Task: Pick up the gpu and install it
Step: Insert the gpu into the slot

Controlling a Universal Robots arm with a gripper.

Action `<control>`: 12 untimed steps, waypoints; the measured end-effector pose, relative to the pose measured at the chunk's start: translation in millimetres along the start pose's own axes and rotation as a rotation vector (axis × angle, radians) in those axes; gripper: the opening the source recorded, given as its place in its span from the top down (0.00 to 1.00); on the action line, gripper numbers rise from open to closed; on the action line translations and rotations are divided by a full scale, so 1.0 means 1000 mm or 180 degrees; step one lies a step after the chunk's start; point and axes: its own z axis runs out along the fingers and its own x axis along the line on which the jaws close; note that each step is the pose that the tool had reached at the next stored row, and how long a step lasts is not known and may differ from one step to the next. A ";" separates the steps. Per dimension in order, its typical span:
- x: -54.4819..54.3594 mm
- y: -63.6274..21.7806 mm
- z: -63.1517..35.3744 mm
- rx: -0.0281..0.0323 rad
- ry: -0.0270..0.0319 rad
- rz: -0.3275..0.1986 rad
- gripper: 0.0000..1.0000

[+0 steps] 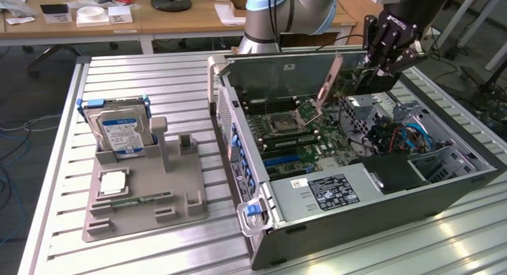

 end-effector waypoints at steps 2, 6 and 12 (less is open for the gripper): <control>0.000 0.0008 0.0001 0.0019 0.0000 0.0000 0.73; 0.000 0.0007 0.0001 0.0020 0.0000 -0.0001 0.73; 0.000 0.0011 0.0008 0.0024 0.0000 0.0128 0.73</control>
